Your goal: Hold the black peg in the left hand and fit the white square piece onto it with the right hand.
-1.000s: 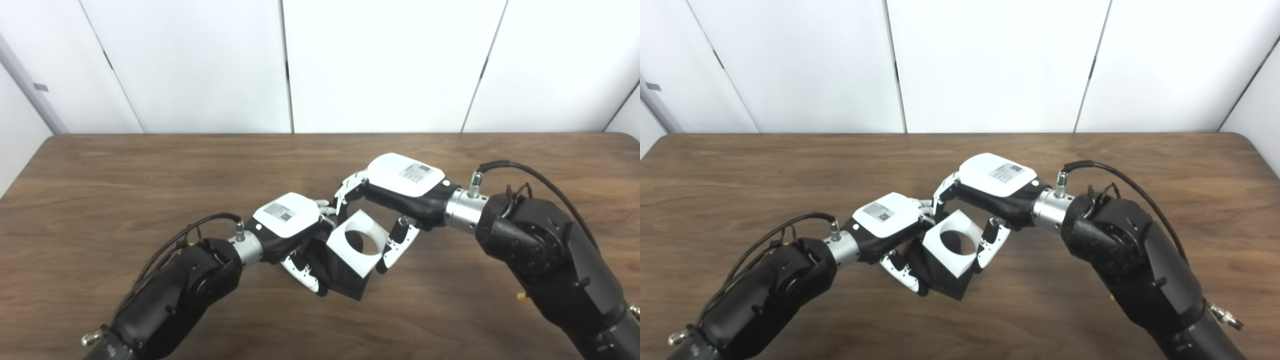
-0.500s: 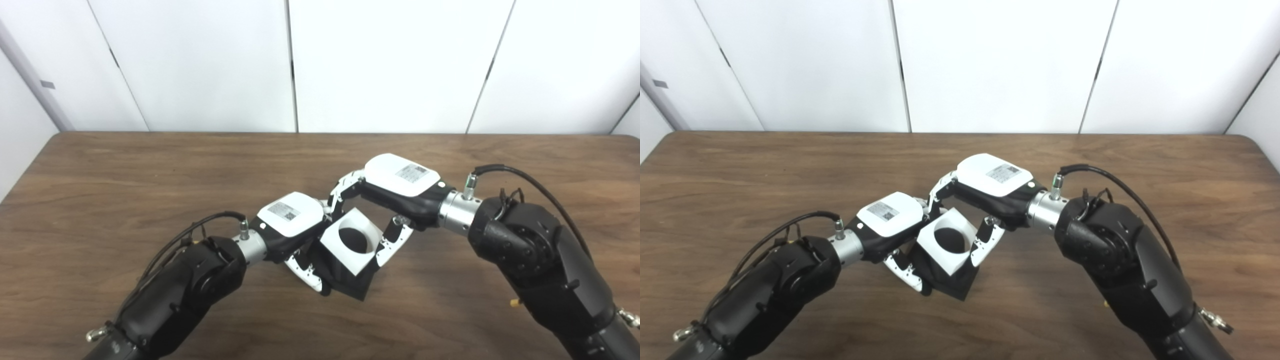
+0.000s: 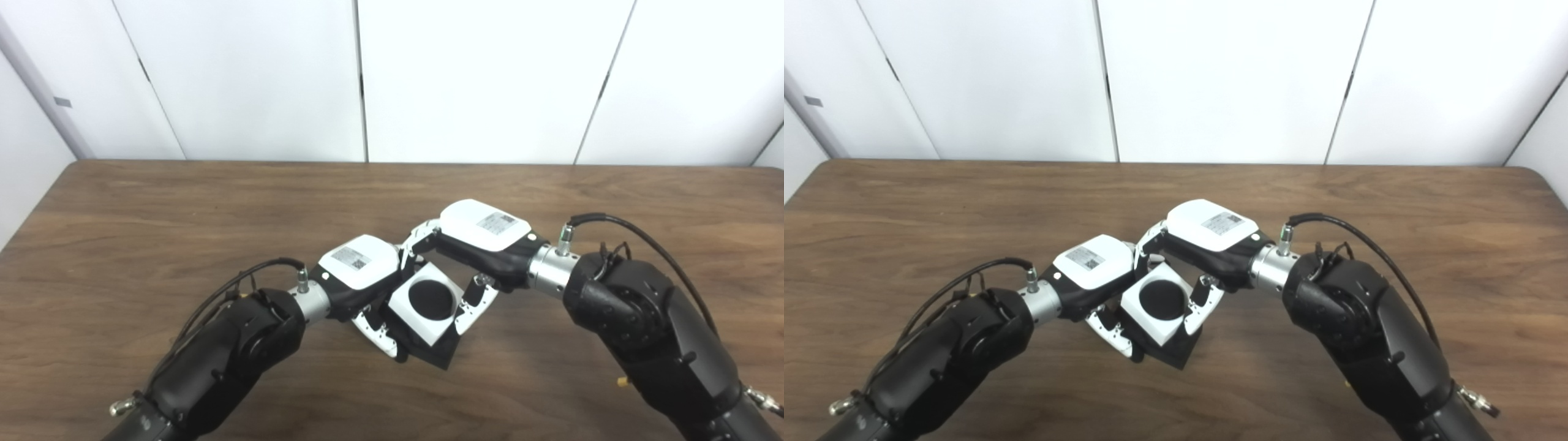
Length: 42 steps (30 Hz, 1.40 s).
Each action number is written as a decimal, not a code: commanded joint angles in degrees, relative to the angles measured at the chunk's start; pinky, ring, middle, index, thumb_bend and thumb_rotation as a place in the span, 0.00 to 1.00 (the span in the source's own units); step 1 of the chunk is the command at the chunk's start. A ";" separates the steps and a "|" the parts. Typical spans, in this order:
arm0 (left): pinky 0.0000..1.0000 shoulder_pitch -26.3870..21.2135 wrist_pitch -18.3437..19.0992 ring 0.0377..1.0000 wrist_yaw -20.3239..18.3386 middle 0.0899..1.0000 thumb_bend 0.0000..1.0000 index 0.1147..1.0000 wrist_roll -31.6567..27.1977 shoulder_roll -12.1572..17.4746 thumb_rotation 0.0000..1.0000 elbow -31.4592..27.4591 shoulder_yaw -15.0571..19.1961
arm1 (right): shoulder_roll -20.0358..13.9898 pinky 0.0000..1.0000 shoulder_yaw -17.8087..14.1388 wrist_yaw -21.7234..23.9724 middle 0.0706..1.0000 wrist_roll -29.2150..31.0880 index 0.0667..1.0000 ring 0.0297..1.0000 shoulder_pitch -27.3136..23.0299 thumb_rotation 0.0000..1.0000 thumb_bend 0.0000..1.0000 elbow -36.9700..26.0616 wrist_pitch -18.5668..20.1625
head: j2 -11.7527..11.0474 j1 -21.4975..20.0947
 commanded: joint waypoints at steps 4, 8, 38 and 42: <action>0.89 1.98 0.53 0.93 -4.11 0.90 0.52 0.43 3.35 -0.39 0.08 2.30 -3.07 | 0.51 0.77 1.60 -0.09 0.73 0.61 0.44 0.82 -0.76 0.14 0.52 0.37 -2.17 | 0.17 0.18; 0.89 2.10 0.72 0.93 -4.03 0.90 0.52 0.43 3.38 -0.37 0.08 2.16 -2.96 | -0.16 0.77 2.41 1.60 0.74 -1.06 0.45 0.82 -0.76 0.15 0.52 0.66 -0.40 | 0.27 0.19; 0.89 1.91 1.00 0.93 -5.08 0.91 0.52 0.43 3.18 0.66 0.08 1.37 -2.79 | -6.85 0.79 -2.54 7.54 0.86 -3.27 0.88 0.86 -1.44 0.22 0.92 -0.37 6.22 | 0.61 -0.65; 0.89 2.01 0.58 0.92 -4.70 0.90 0.52 0.43 3.14 0.89 0.08 1.42 -2.73 | -6.66 0.75 -5.91 5.88 0.84 -3.57 0.85 0.84 -0.86 0.12 0.86 -1.08 7.76 | 0.57 -0.86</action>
